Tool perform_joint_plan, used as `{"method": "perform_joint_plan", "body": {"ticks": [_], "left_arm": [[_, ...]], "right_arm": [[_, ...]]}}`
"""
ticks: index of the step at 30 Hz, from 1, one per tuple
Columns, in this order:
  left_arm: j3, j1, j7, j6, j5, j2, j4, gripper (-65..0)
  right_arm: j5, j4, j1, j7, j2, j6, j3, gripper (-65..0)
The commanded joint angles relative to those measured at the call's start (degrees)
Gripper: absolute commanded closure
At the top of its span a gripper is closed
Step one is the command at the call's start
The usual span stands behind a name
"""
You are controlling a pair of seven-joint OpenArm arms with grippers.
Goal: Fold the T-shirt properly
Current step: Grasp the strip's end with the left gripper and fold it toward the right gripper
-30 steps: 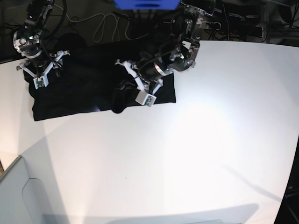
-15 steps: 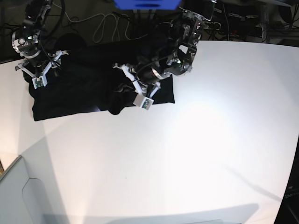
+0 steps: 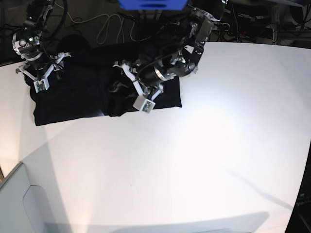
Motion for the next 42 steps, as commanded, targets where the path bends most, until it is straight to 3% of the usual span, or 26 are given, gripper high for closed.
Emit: {"method": "perform_joint_plan", "body": {"ticks": [1, 9, 17, 20, 26, 32, 38, 42], "left_arm": [[0.05, -0.14, -1.49, -0.37, -1.15, 0.38, 2.98, -28.3], [-7.68, 3.47, -1.23, -0.10, -0.80, -4.28, 9.13, -28.2], [-10.32, 4.17, -0.70, -0.10, -1.06, -7.79, 1.31, -28.2], [-7.42, 3.64, -0.79, -0.28, -0.71, -7.44, -2.65, -28.2], [7.26, -2.95, -1.41, -0.19, -0.97, -7.26, -8.54, -28.2], [16.40, -7.43, -1.49, -0.46, -1.06, -4.01, -9.15, -28.2], [17.20, -8.40, -1.49, -0.63, -1.06, -1.73, -7.48, -28.2], [8.40, -6.82, -1.49, -0.54, -1.15, -6.12, 0.70, -28.2]], "right_arm": [[0.47, 1.10, 0.36, 0.97, 0.77, 0.59, 0.25, -38.5], [0.47, 1.10, 0.45, 0.97, 0.77, 0.59, 0.25, -38.4], [0.47, 1.18, 1.59, 0.97, 0.77, 0.59, 0.43, -38.3], [0.47, 1.18, 1.59, 0.97, 0.77, 0.59, 0.52, -38.3], [0.47, 1.18, 1.59, 0.97, 0.77, 0.59, 0.52, -38.3], [0.47, 5.23, 1.24, 0.97, 0.77, 0.59, 0.60, -38.6], [0.38, 9.01, 2.03, 0.89, 0.77, 0.50, 5.35, -40.4], [0.38, 8.57, 4.40, -1.05, 0.77, 0.50, 9.22, -46.4]]}}
